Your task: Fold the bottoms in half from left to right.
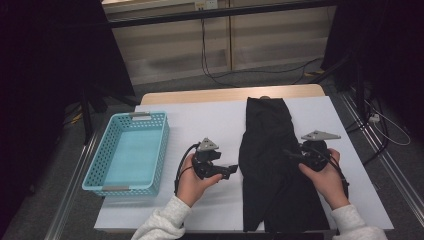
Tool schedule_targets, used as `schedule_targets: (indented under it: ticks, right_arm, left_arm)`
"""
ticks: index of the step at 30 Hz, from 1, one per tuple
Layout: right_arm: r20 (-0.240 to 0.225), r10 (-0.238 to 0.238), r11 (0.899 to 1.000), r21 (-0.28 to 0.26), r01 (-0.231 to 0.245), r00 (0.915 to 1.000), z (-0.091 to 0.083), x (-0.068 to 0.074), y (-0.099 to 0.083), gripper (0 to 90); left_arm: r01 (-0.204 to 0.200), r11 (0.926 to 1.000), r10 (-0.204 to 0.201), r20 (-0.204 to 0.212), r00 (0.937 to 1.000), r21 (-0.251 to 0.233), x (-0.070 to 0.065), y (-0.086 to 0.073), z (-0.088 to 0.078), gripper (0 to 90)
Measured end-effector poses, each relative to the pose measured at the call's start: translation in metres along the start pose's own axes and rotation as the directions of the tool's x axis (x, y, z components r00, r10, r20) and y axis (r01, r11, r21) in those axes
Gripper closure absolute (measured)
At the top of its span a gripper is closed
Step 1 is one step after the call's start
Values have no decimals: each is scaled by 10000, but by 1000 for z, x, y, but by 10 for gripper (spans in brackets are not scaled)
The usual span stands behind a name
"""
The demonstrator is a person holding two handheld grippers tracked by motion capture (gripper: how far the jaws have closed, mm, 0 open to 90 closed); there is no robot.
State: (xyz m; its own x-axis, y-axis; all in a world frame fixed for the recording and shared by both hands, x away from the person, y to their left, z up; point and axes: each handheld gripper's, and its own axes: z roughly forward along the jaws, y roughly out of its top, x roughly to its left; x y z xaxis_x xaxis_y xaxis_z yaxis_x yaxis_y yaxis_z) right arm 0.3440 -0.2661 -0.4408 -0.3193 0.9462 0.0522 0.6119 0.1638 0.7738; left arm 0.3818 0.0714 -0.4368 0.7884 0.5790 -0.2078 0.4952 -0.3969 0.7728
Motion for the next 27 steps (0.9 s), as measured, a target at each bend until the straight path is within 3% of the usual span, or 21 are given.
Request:
schedule_targets:
  ticks: [7, 16, 21, 27]
  right_arm:
    - [-336, 11, 9990, 441, 4, 9994, -8, 13, -22, 483]
    - [-753, 595, 9967, 602, -550, 9954, -30, 17, -35, 556]
    - [-850, 310, 9968, 757, -246, 9959, -33, 22, -42, 589]
    - [-844, 221, 9958, 909, -144, 9962, -25, 27, -46, 621]
  left_arm:
    - [143, 9995, -145, 68, 9999, 290, 8, -8, -2, 180]
    - [-29, 9992, 28, 5, 10000, 393, 7, -10, -3, 168]
    - [-20, 9993, 20, -1, 10000, 376, 6, -10, -4, 168]
    - [35, 9994, -34, -36, 10000, 345, 7, -9, -3, 166]
